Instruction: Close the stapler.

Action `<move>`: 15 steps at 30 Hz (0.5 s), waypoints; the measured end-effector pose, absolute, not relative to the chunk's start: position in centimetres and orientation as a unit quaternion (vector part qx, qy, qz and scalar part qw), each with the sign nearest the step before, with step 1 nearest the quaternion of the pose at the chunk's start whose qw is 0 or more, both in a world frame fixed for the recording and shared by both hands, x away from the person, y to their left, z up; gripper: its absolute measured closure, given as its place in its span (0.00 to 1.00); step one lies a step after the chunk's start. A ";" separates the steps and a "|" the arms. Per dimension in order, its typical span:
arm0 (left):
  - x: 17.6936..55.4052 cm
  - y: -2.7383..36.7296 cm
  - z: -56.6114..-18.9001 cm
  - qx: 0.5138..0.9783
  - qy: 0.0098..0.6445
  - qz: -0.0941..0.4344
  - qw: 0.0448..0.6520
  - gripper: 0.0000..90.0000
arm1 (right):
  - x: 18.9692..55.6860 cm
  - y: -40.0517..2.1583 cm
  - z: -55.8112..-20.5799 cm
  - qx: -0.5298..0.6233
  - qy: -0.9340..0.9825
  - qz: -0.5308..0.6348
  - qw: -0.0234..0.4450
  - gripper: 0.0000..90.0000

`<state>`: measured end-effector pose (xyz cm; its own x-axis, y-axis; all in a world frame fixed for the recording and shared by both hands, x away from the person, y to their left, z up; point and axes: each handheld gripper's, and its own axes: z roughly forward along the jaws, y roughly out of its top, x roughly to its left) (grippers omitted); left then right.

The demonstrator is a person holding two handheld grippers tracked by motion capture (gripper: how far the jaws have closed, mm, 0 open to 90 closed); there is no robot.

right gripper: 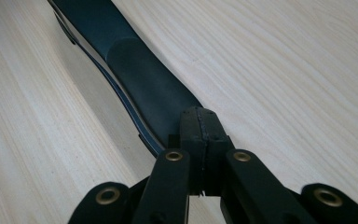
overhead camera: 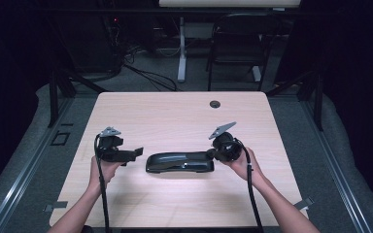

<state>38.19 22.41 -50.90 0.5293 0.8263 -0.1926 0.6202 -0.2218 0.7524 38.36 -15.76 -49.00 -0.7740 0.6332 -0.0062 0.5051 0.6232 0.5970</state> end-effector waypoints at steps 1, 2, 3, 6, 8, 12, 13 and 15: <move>38.2 22.4 -50.9 0.772 0.468 0.125 0.412 0.03 | 38.4 -15.8 -49.0 0.318 0.895 0.294 0.108 1.00; 38.2 22.4 -50.9 0.772 0.468 0.125 0.412 0.03 | 38.4 -15.8 -49.1 0.319 0.896 0.290 0.104 1.00; 38.2 22.4 -50.9 0.772 0.468 0.125 0.412 0.03 | 38.4 -15.7 -49.3 0.319 0.896 0.289 0.105 1.00; 38.2 22.4 -50.9 0.773 0.467 0.125 0.410 0.03 | 38.4 -15.8 -49.3 0.321 0.894 0.295 0.105 1.00; 38.2 22.4 -50.9 0.774 0.467 0.125 0.410 0.03 | 38.4 -15.8 -49.3 0.321 0.894 0.295 0.105 1.00; 38.2 22.4 -50.9 0.775 0.465 0.124 0.409 0.03 | 38.4 -15.9 -49.3 0.322 0.894 0.295 0.103 1.00; 38.2 22.4 -50.9 0.775 0.465 0.124 0.408 0.03 | 38.4 -15.8 -49.4 0.323 0.893 0.297 0.102 1.00; 38.2 22.4 -50.9 0.775 0.466 0.123 0.409 0.03 | 38.4 -15.8 -49.4 0.323 0.892 0.298 0.103 1.00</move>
<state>38.21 22.38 -50.91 0.5356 0.8229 -0.1894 0.6213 -0.2321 0.7485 38.37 -15.85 -49.40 -0.7697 0.6383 0.0090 0.5155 0.6132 0.5985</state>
